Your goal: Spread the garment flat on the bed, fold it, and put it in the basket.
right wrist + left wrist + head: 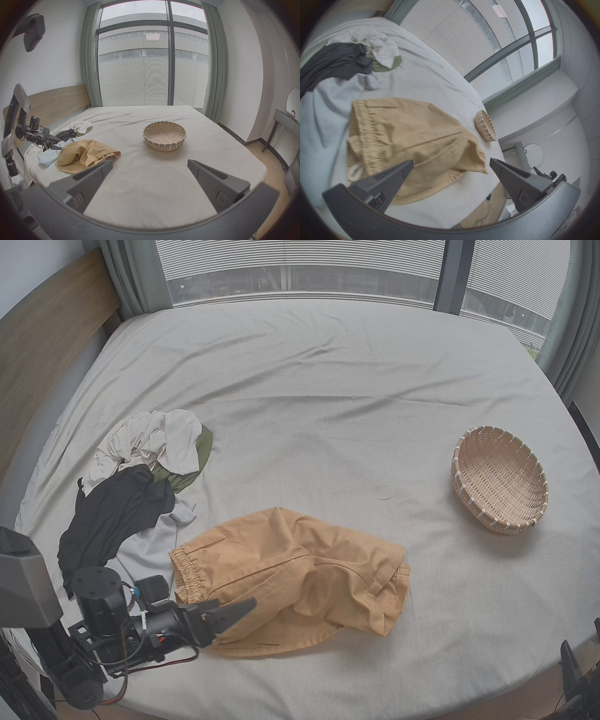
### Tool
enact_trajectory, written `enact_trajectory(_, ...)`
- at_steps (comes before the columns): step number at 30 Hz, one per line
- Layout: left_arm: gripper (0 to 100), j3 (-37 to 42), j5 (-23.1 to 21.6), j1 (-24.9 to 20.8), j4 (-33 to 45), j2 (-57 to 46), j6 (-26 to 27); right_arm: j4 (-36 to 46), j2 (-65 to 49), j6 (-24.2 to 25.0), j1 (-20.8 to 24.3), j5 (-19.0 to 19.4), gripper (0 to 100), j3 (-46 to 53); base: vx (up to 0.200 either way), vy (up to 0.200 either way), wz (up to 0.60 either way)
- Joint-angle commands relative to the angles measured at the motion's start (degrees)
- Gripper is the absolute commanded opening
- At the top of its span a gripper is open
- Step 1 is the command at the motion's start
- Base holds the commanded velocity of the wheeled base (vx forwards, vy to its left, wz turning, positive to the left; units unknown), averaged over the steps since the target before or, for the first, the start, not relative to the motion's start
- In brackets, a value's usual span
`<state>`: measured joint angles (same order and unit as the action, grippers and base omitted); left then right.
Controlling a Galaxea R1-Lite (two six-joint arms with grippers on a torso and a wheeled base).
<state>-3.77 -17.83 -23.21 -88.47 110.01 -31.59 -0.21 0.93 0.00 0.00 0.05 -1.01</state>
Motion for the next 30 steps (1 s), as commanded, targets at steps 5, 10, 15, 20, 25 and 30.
enact_trajectory(5,100,3.50,-2.47,10.64,0.05,1.44,3.20,-0.06,-0.66,0.00,0.00,0.04,100,1.01,0.000,0.000,0.00)
enact_trajectory(10,100,3.59,-2.56,10.99,0.14,3.99,3.20,0.03,-0.66,0.00,0.00,0.04,100,1.01,0.000,0.000,0.00)
enact_trajectory(15,100,3.68,-2.64,9.59,0.05,5.66,3.29,0.03,-0.66,0.00,0.00,0.04,100,1.01,0.000,0.000,0.00)
enact_trajectory(20,100,2.27,-2.29,8.53,-0.13,8.29,3.37,-0.06,-0.66,0.00,-0.09,0.04,100,1.01,0.000,0.000,0.00)
enact_trajectory(25,100,-0.01,-2.29,7.83,-0.04,9.26,2.85,-0.06,-0.66,0.00,0.00,0.04,100,1.01,0.000,0.000,0.00)
enact_trajectory(30,100,-1.24,-2.29,6.16,-0.13,10.67,2.67,-0.06,-0.66,0.00,-0.09,0.04,100,1.01,0.000,0.000,0.00)
